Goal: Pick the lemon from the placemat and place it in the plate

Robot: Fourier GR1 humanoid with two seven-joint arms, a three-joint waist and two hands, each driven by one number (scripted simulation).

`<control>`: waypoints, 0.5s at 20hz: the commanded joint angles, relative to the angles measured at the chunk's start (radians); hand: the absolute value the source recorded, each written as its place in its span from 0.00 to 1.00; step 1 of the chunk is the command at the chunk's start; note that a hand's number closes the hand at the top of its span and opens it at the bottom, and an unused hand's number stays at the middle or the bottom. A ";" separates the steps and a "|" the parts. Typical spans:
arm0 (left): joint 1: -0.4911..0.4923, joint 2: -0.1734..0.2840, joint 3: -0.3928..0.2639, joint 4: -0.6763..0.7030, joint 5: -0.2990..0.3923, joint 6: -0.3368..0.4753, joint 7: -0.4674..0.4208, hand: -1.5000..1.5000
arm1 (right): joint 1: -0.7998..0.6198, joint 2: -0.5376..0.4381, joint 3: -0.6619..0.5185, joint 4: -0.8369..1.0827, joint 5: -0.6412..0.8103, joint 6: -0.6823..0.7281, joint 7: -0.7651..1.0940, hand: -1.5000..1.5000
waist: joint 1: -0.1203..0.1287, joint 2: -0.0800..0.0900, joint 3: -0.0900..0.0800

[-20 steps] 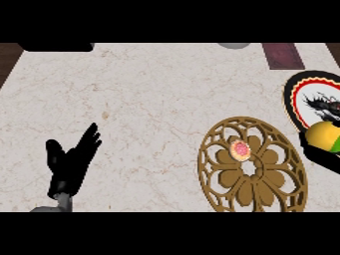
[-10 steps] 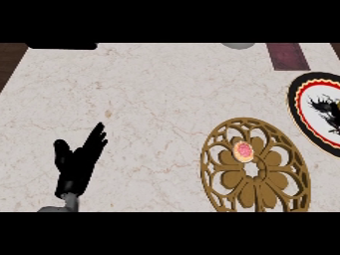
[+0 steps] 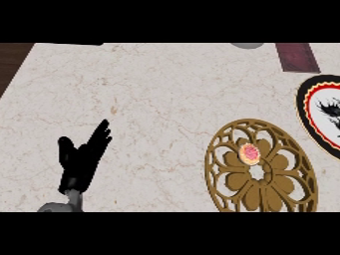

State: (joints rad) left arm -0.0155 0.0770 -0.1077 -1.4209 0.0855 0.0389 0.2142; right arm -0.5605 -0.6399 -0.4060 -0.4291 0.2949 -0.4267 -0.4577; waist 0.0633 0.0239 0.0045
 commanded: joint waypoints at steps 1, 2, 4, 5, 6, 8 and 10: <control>-0.031 -0.002 0.002 0.018 -0.008 0.000 -0.011 0.50 | -0.049 -0.053 0.054 0.145 0.065 0.098 0.041 0.00 | 0.010 0.007 0.002; -0.006 -0.018 -0.024 -0.002 -0.024 0.014 -0.003 0.50 | -0.067 -0.032 0.056 0.164 0.065 0.105 0.035 0.00 | 0.019 0.006 0.003; -0.017 0.011 0.006 -0.001 0.009 -0.018 0.018 0.50 | -0.104 -0.035 0.026 0.180 0.034 0.150 0.001 0.00 | 0.020 0.007 0.004; -0.041 0.012 0.020 0.020 0.005 -0.005 0.016 0.50 | -0.090 -0.028 0.016 0.184 0.024 0.160 -0.052 0.00 | 0.009 0.008 0.005; -0.022 0.009 0.007 0.003 0.003 -0.011 0.014 0.50 | -0.097 -0.022 0.006 0.184 0.012 0.177 -0.078 0.00 | 0.015 0.008 0.006; -0.026 -0.004 0.002 0.001 -0.004 0.005 0.016 0.50 | -0.079 -0.012 -0.039 0.188 -0.035 0.211 -0.152 0.00 | 0.004 0.007 0.007; -0.021 -0.003 0.013 0.027 -0.003 0.005 -0.002 0.50 | -0.103 -0.005 -0.081 0.176 -0.080 0.234 -0.204 0.00 | 0.000 0.007 0.006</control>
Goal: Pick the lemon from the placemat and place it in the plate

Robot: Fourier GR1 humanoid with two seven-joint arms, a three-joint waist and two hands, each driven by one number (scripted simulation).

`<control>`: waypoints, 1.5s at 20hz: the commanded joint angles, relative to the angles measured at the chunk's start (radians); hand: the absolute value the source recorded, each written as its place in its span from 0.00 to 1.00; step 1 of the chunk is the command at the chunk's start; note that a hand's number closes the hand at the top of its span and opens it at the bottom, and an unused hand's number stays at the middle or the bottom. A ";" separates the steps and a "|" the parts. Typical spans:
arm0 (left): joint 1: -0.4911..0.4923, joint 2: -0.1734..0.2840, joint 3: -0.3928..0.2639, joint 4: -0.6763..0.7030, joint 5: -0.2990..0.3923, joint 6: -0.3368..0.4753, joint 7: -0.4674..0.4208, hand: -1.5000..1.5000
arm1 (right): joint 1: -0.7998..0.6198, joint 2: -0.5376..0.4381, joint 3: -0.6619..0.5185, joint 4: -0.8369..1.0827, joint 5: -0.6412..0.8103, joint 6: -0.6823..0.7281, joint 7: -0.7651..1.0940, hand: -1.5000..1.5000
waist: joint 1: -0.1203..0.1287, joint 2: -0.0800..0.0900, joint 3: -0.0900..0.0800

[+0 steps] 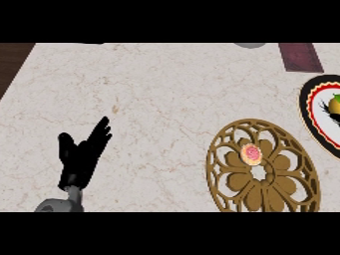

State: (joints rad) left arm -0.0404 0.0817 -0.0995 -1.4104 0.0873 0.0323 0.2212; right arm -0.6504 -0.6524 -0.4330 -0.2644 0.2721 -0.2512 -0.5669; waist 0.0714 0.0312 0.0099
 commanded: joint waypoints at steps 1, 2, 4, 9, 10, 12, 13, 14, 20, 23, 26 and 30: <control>-0.023 0.006 0.018 0.042 0.009 -0.010 -0.002 0.50 | -0.015 0.015 -0.081 0.015 -0.084 0.064 -0.113 0.00 | -0.017 0.001 0.000; -0.005 0.012 0.010 0.008 0.005 -0.011 0.001 0.50 | 0.001 0.023 -0.113 0.013 -0.115 0.064 -0.157 0.00 | -0.015 -0.002 0.001; 0.005 -0.009 0.011 0.022 0.005 0.004 -0.015 0.50 | -0.029 -0.013 -0.146 0.035 -0.146 0.109 -0.133 0.00 | -0.010 -0.001 0.000; 0.053 0.028 0.028 -0.014 0.032 -0.039 -0.022 0.50 | 0.006 -0.108 -0.209 0.093 -0.205 0.250 -0.115 0.00 | -0.011 -0.007 -0.001; -0.005 -0.006 0.012 0.009 0.003 0.007 0.007 0.50 | 0.033 -0.114 -0.219 0.093 -0.218 0.305 -0.150 0.00 | -0.032 -0.008 -0.001; 0.033 0.005 0.013 -0.003 0.004 -0.007 -0.023 0.50 | 0.071 -0.151 -0.213 0.106 -0.216 0.412 -0.160 0.00 | -0.032 -0.011 -0.002; 0.016 0.009 0.019 -0.010 0.001 0.008 0.011 0.50 | 0.092 -0.161 -0.213 0.113 -0.219 0.472 -0.165 0.00 | -0.038 -0.012 -0.001; 0.057 0.014 0.019 0.013 0.006 -0.017 -0.038 0.50 | 0.108 -0.185 -0.217 0.118 -0.225 0.528 -0.163 0.00 | -0.039 -0.013 -0.002; 0.063 0.012 0.025 -0.006 0.009 -0.015 -0.040 0.50 | 0.233 -0.169 -0.177 0.112 -0.190 0.655 -0.307 0.00 | -0.043 -0.018 -0.003; 0.053 0.027 0.047 0.003 0.022 -0.025 -0.036 0.50 | 0.271 -0.191 -0.149 0.095 -0.165 0.691 -0.333 0.00 | -0.047 -0.020 -0.004; 0.061 0.005 0.026 -0.043 0.013 -0.001 0.008 0.50 | 0.312 -0.217 -0.128 0.081 -0.144 0.681 -0.357 0.00 | -0.049 -0.022 -0.004; 0.040 -0.031 0.006 -0.024 -0.016 0.041 0.024 0.50 | 0.402 -0.218 -0.118 0.075 -0.135 0.690 -0.441 0.00 | -0.063 -0.024 -0.004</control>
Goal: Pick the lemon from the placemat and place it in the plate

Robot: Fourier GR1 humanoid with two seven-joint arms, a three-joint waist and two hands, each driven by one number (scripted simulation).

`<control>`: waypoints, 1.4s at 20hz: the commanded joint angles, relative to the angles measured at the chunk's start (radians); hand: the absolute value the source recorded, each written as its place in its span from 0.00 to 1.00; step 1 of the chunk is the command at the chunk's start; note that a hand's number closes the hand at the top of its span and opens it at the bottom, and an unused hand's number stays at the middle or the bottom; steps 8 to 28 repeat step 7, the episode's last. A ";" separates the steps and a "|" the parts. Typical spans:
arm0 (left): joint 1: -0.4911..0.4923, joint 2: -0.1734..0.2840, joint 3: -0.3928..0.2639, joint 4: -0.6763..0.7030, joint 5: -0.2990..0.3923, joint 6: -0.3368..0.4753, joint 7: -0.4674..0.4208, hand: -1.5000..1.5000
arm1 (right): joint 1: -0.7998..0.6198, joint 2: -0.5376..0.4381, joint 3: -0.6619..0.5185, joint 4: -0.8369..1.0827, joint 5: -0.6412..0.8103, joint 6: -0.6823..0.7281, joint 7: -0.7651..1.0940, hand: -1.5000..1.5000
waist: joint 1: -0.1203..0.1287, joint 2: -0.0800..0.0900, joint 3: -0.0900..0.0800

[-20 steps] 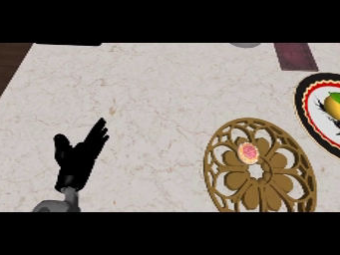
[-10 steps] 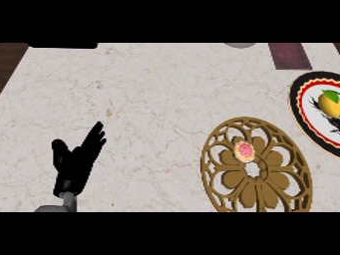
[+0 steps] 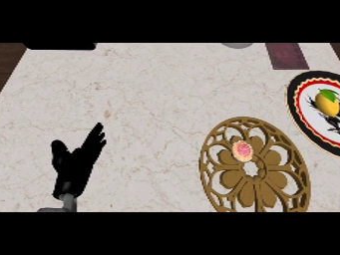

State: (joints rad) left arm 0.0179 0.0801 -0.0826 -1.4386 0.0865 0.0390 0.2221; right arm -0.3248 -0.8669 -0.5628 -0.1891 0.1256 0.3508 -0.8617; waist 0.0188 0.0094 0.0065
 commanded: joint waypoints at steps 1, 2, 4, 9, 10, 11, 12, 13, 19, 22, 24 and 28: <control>0.012 0.004 0.014 -0.002 0.001 0.004 -0.004 0.50 | 0.053 -0.002 0.025 -0.005 0.023 0.071 -0.124 0.00 | -0.003 -0.003 -0.001; -0.004 0.013 0.016 -0.007 0.011 -0.011 0.015 0.50 | 0.070 0.007 0.011 0.013 0.011 0.063 -0.137 0.00 | -0.003 -0.001 0.000; -0.027 0.018 0.020 -0.003 -0.006 0.003 0.027 0.50 | 0.073 -0.025 0.008 0.000 0.003 0.087 -0.134 0.00 | -0.009 -0.004 -0.001; -0.013 0.016 0.035 0.006 0.018 -0.015 0.002 0.50 | 0.117 0.021 0.015 0.000 0.008 0.050 -0.190 0.00 | -0.010 -0.004 -0.001; -0.013 0.016 0.035 0.006 0.018 -0.015 0.002 0.50 | 0.117 0.021 0.015 0.000 0.008 0.050 -0.190 0.00 | -0.010 -0.004 -0.001; -0.013 0.016 0.035 0.006 0.018 -0.015 0.002 0.50 | 0.117 0.021 0.015 0.000 0.008 0.050 -0.190 0.00 | -0.010 -0.004 -0.001; -0.013 0.016 0.035 0.006 0.018 -0.015 0.002 0.50 | 0.117 0.021 0.015 0.000 0.008 0.050 -0.190 0.00 | -0.010 -0.004 -0.001; -0.013 0.016 0.035 0.006 0.018 -0.015 0.002 0.50 | 0.117 0.021 0.015 0.000 0.008 0.050 -0.190 0.00 | -0.010 -0.004 -0.001; -0.013 0.016 0.035 0.006 0.018 -0.015 0.002 0.50 | 0.117 0.021 0.015 0.000 0.008 0.050 -0.190 0.00 | -0.010 -0.004 -0.001; -0.013 0.016 0.035 0.006 0.018 -0.015 0.002 0.50 | 0.117 0.021 0.015 0.000 0.008 0.050 -0.190 0.00 | -0.010 -0.004 -0.001; -0.013 0.016 0.035 0.006 0.018 -0.015 0.002 0.50 | 0.117 0.021 0.015 0.000 0.008 0.050 -0.190 0.00 | -0.010 -0.004 -0.001; -0.013 0.016 0.035 0.006 0.018 -0.015 0.002 0.50 | 0.117 0.021 0.015 0.000 0.008 0.050 -0.190 0.00 | -0.010 -0.004 -0.001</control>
